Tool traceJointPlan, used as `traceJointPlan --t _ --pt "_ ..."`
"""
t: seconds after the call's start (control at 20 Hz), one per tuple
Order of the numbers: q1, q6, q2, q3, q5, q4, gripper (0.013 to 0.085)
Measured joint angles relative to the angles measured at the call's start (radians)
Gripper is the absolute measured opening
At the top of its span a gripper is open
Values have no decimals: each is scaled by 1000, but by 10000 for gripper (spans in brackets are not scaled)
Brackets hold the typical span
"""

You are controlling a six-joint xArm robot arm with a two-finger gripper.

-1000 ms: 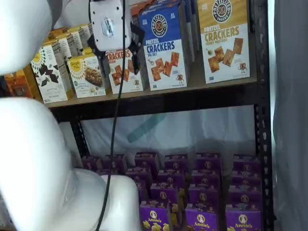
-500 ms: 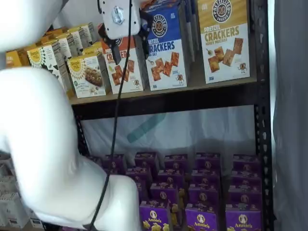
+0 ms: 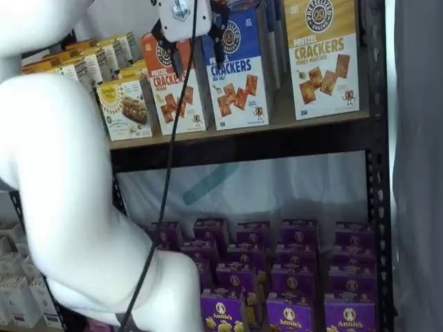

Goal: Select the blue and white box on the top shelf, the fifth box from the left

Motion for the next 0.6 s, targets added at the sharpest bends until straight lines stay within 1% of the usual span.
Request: traceJointPlan --t 0.25,0.6 --pt "-14 -13 26 -42 -4 0 850" --pt "-26 -23 53 -84 -2 14 850"
